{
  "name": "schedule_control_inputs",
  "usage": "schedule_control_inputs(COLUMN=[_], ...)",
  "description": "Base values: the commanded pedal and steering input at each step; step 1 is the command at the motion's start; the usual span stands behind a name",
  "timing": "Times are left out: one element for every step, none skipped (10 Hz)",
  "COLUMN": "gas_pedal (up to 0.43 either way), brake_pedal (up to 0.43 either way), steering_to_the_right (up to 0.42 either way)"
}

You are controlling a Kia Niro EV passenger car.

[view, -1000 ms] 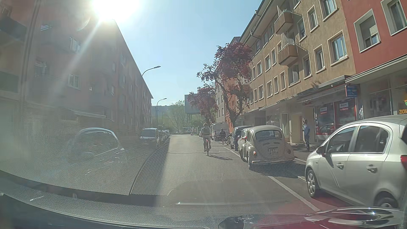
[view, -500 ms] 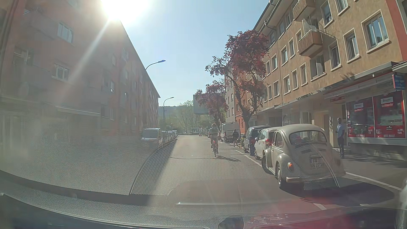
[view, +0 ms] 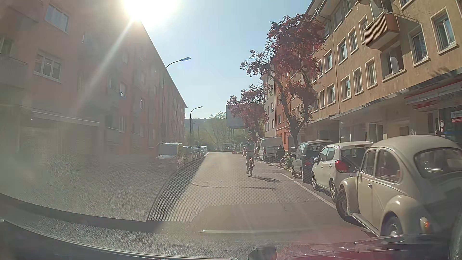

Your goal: Follow the waypoints while adhering to traffic rules and regulations

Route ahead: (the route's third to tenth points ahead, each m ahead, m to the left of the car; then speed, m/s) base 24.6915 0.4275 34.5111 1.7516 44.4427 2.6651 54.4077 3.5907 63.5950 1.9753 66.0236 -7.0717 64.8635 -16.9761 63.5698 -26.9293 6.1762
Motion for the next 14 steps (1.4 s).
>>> schedule_control_inputs(gas_pedal=[0.098,0.098,0.098,0.098,0.098,0.098,0.098,0.098,0.067,0.039,0.020,0.020,0.020,0.020], brake_pedal=[0.000,0.000,0.000,0.000,0.000,0.000,0.000,0.000,0.000,0.000,0.000,0.000,0.000,0.000], steering_to_the_right=[-0.015,-0.011,-0.009,-0.006,-0.004,-0.001,0.002,0.004,0.005,0.009,0.012,0.014,0.014,0.014])
